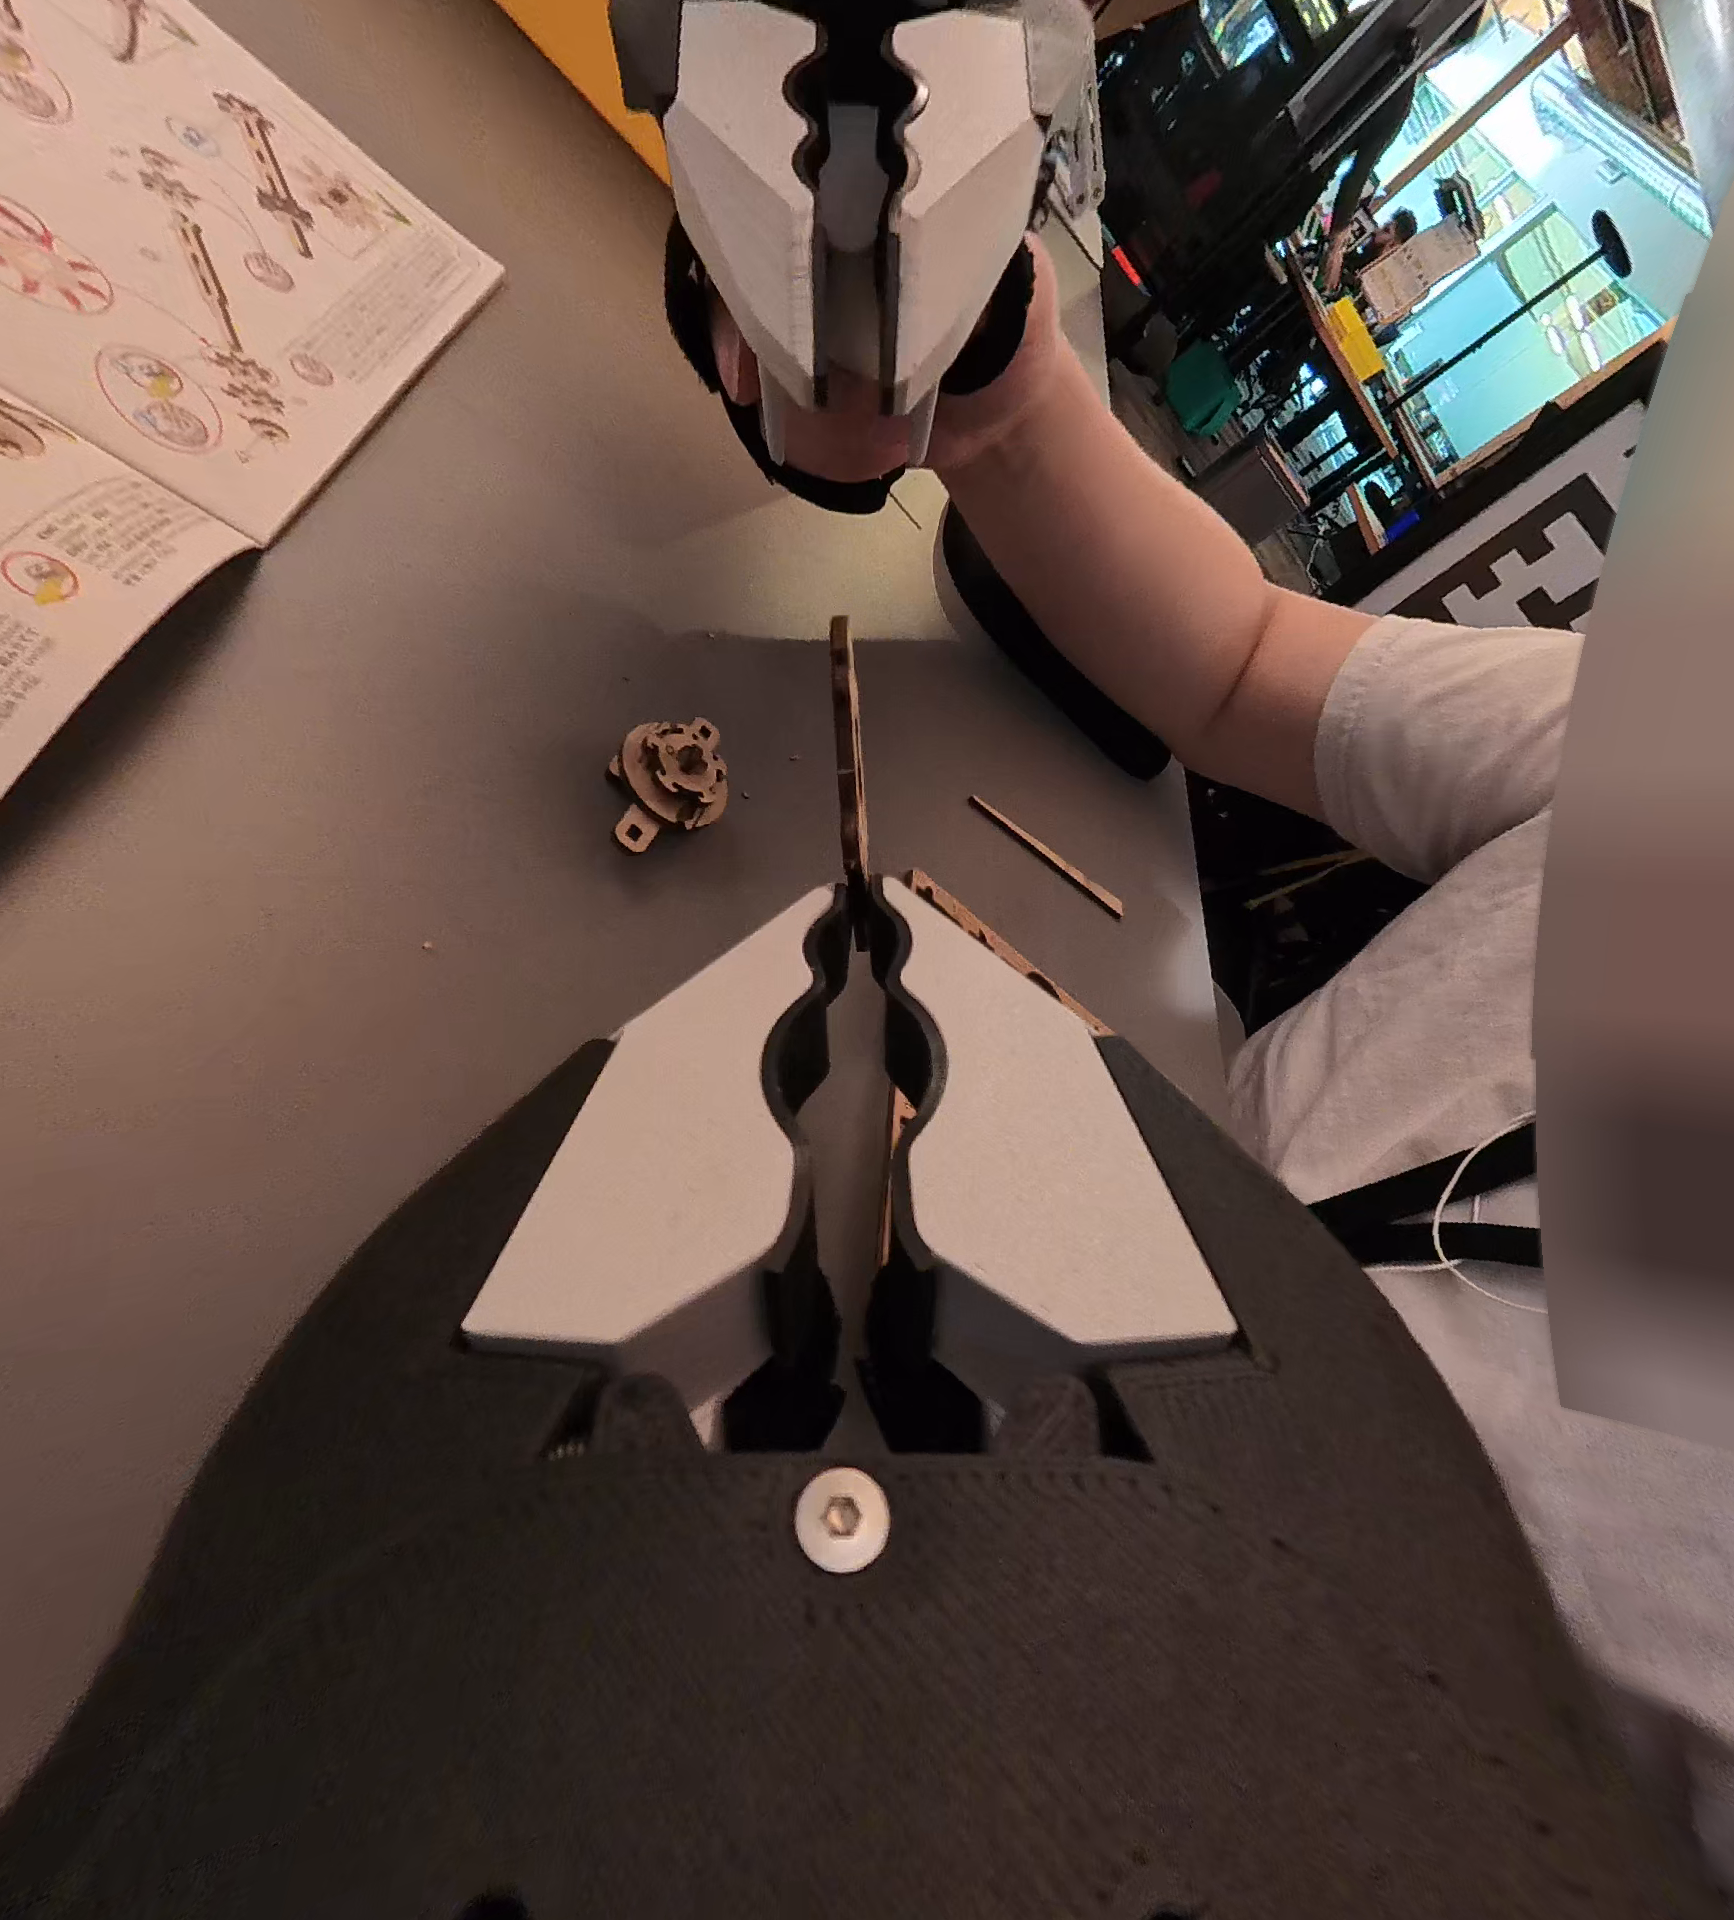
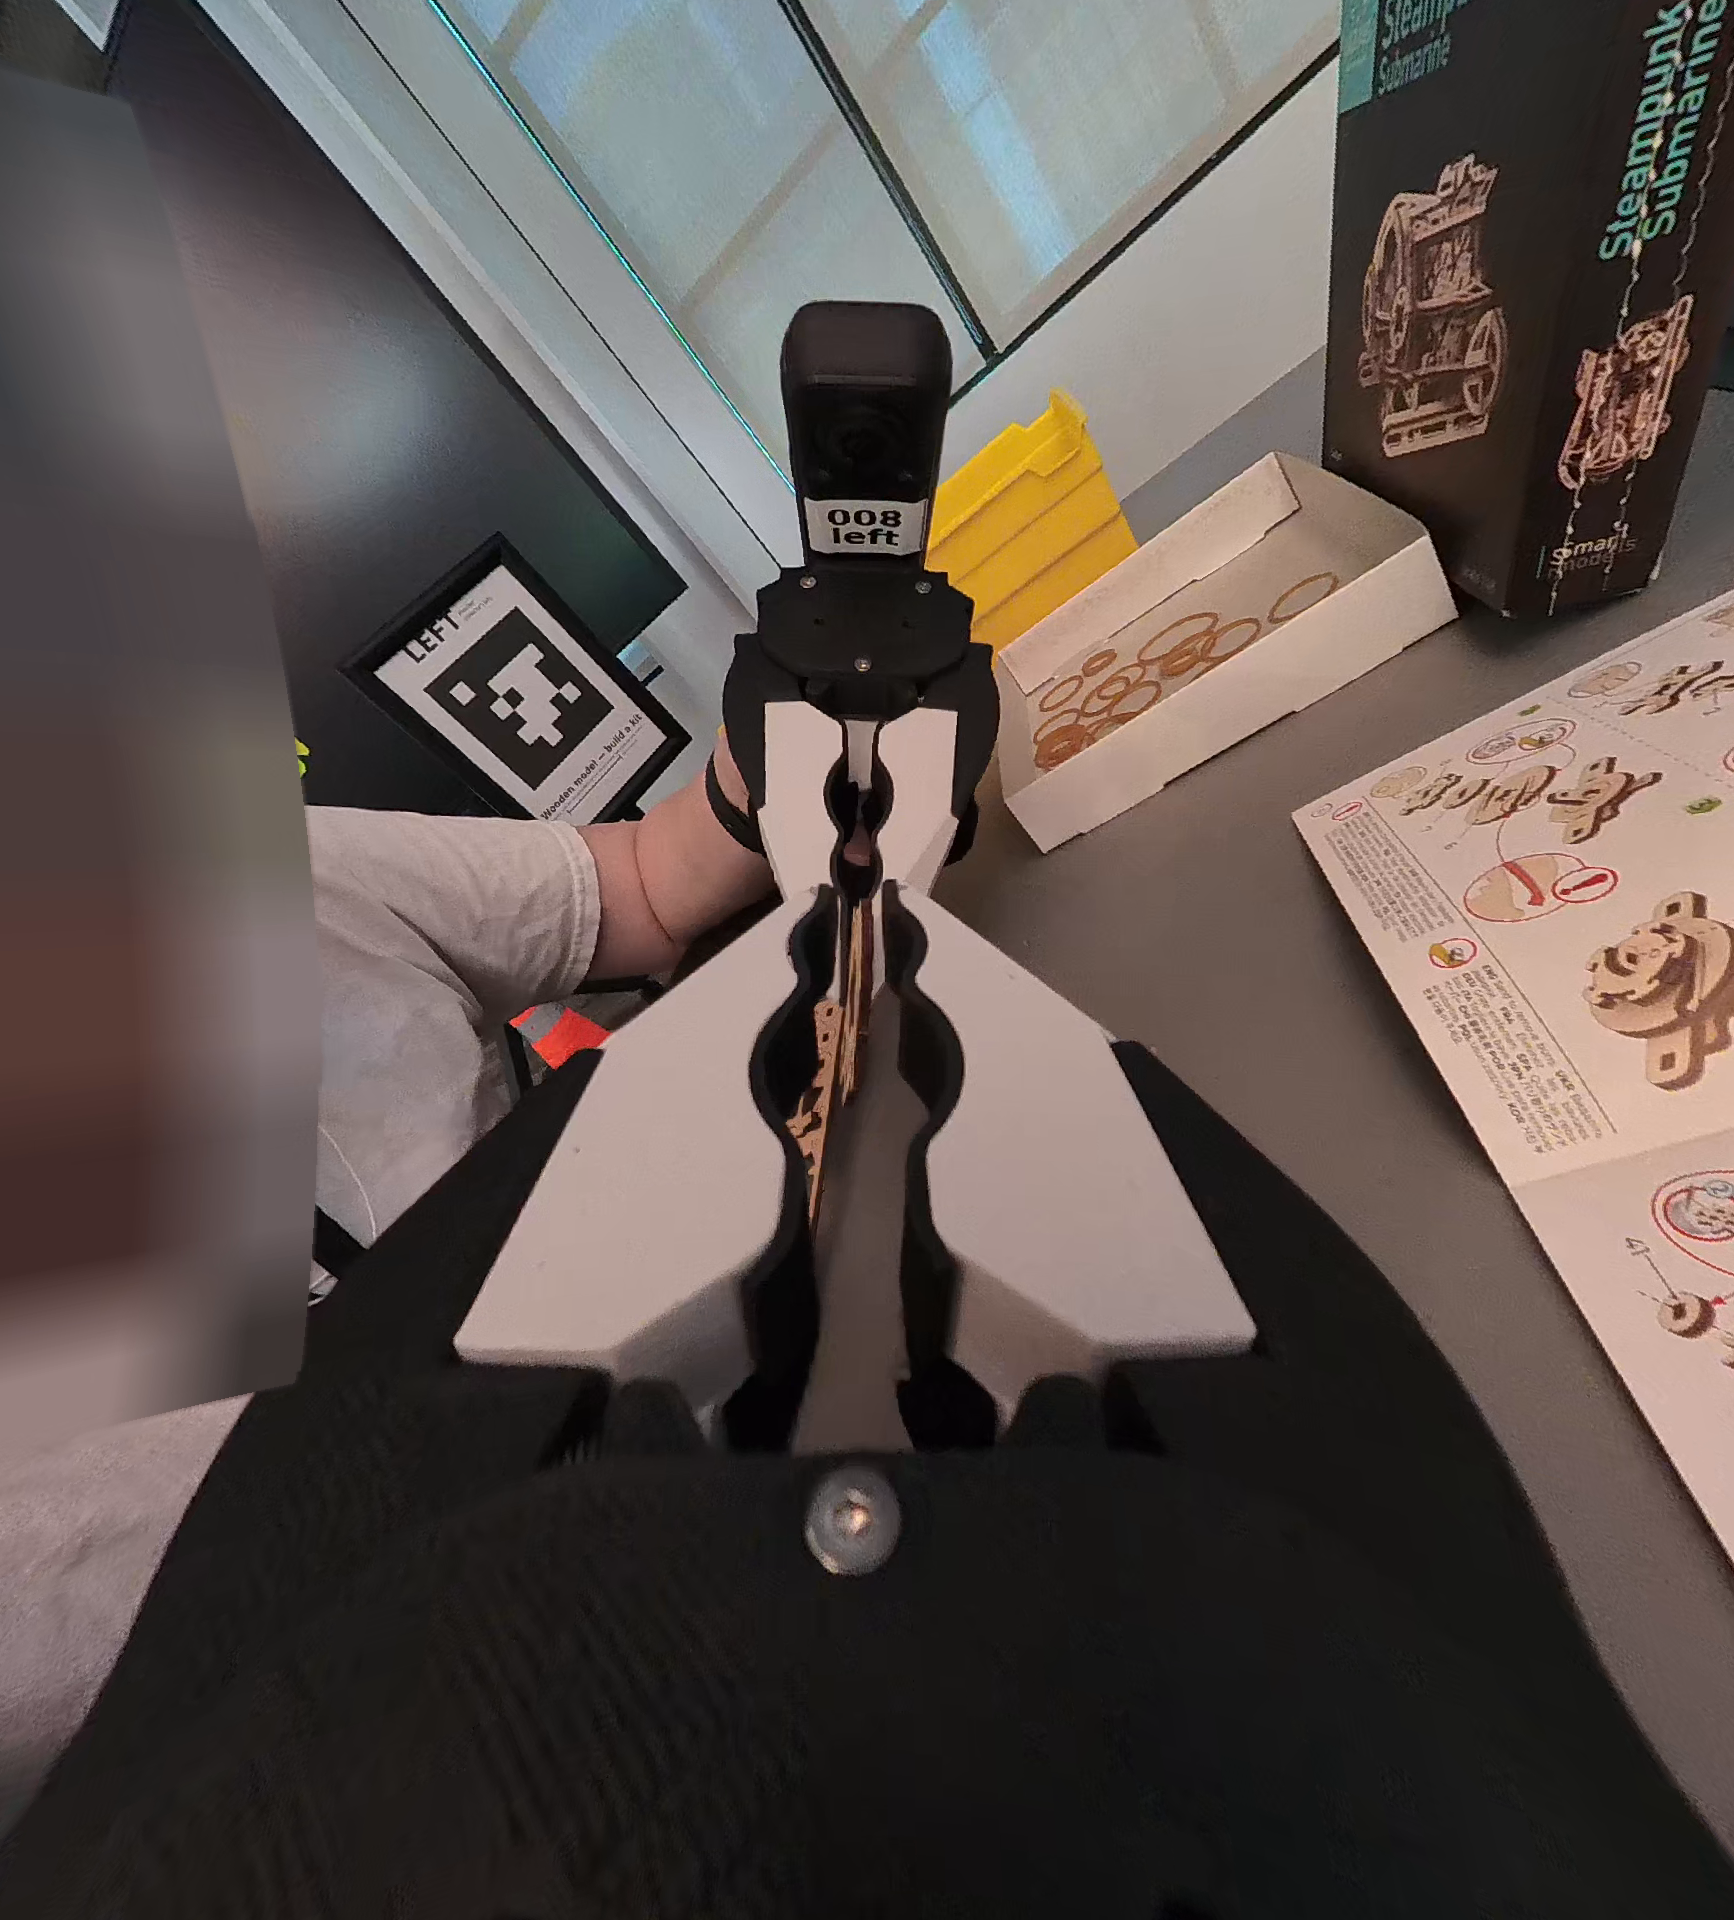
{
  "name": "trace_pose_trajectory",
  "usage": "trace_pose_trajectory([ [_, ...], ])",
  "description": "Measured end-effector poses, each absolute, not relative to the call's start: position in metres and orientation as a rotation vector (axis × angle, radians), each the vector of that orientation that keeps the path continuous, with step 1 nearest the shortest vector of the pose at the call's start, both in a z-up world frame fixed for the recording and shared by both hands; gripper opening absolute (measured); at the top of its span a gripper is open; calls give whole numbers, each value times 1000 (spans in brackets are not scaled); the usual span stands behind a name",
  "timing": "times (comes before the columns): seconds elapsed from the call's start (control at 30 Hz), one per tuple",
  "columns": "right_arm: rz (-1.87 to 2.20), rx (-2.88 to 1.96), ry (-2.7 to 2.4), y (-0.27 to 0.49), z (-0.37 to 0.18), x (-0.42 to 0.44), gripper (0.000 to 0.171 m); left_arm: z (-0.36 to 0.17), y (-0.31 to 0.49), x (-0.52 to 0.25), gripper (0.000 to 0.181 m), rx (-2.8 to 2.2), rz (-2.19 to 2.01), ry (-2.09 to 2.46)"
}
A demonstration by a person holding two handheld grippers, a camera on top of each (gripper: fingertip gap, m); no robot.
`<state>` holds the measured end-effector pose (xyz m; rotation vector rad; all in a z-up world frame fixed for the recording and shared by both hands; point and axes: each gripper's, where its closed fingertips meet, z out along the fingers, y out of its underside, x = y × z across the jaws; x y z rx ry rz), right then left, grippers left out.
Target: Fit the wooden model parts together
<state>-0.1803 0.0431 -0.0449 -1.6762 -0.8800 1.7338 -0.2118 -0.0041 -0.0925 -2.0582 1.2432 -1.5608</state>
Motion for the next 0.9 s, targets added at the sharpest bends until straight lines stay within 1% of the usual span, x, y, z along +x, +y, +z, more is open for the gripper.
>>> trace_pose_trajectory([
  [0.17, 1744, -1730, -927, 38, -56, -183, 8, -97, -16, -209, 1, -2138, -1654, 1228],
  [0.3, 1796, -1781, -1003, 25, -66, -189, 13, -100, -26, -207, 0, -2191, -1702, 1233],
  [0.53, 1839, -1839, -1071, 12, -74, -194, 22, -101, -30, -207, 0, -2202, -1680, 1261],
  [0.73, 1885, -1912, -1169, -7, -86, -200, 23, -100, -29, -208, 0, -2208, -1654, 1264],
  [0.77, 1881, -1924, -1194, -11, -88, -202, 23, -101, -29, -208, 0, -2212, -1649, 1266],
  [0.9, 1844, -1948, -1302, -24, -95, -206, 7, -101, -31, -208, 1, -2215, -1655, 1277],
])
